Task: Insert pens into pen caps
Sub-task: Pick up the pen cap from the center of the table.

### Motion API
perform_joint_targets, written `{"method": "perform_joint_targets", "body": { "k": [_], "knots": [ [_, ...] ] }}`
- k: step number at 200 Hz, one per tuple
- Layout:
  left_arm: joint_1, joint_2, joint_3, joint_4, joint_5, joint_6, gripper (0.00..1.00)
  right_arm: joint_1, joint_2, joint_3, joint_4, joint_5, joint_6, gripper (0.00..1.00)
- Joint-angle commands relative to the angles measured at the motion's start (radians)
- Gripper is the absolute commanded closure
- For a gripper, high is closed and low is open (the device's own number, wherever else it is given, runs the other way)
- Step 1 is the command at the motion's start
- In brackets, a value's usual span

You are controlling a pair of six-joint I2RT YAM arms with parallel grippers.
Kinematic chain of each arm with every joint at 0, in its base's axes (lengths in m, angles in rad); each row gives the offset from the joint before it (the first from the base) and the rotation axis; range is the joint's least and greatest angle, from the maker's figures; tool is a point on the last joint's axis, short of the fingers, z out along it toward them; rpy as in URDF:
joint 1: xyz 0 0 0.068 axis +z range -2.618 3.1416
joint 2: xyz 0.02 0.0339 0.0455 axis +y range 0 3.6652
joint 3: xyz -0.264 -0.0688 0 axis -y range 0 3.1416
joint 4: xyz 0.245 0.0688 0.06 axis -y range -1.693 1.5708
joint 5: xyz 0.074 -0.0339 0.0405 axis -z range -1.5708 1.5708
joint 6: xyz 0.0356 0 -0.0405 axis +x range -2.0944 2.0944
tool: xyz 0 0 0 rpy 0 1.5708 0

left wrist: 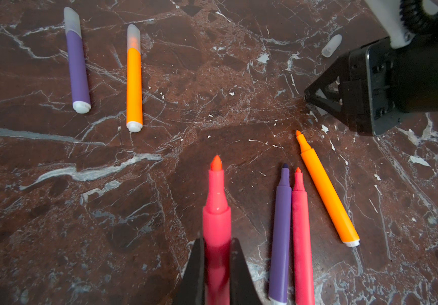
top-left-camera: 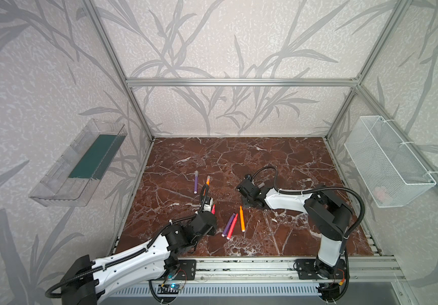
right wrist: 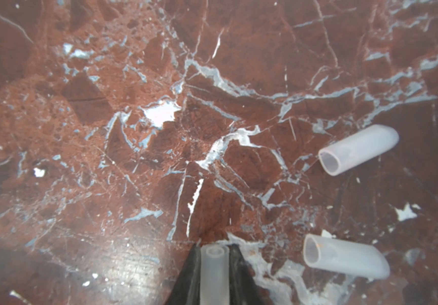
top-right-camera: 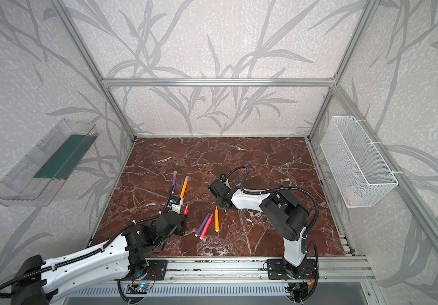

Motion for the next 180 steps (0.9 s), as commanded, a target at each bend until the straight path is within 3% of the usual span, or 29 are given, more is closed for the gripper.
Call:
{"method": "perform_joint_targets", "body": {
  "k": [1,61,76,105,152,167,180],
  "knots": [
    [0.004,-0.007,0.005,-0.007,-0.024,-0.012,1.0,-0.002,-0.02,-0.04,-0.032,-0.006,0.016,0.85],
    [0.003,-0.006,0.003,-0.005,-0.015,-0.012,1.0,0.005,-0.02,-0.032,-0.063,0.027,0.013,0.9],
    [0.002,-0.006,0.002,-0.004,-0.013,-0.012,1.0,0.008,-0.025,-0.031,-0.068,0.032,0.012,0.84],
    [0.003,-0.006,0.003,-0.004,-0.012,-0.01,1.0,0.02,-0.031,-0.03,-0.079,0.047,0.018,0.82],
    [0.003,-0.006,0.002,-0.003,-0.01,-0.011,1.0,0.022,-0.023,-0.028,-0.092,0.059,0.022,0.65],
    [0.003,-0.006,0.003,-0.003,-0.011,-0.01,1.0,0.023,-0.028,-0.032,-0.092,0.059,0.024,0.65],
    [0.003,-0.006,0.003,-0.002,-0.01,-0.01,1.0,0.025,-0.034,-0.037,-0.091,0.059,0.022,0.73]
  ]
}}
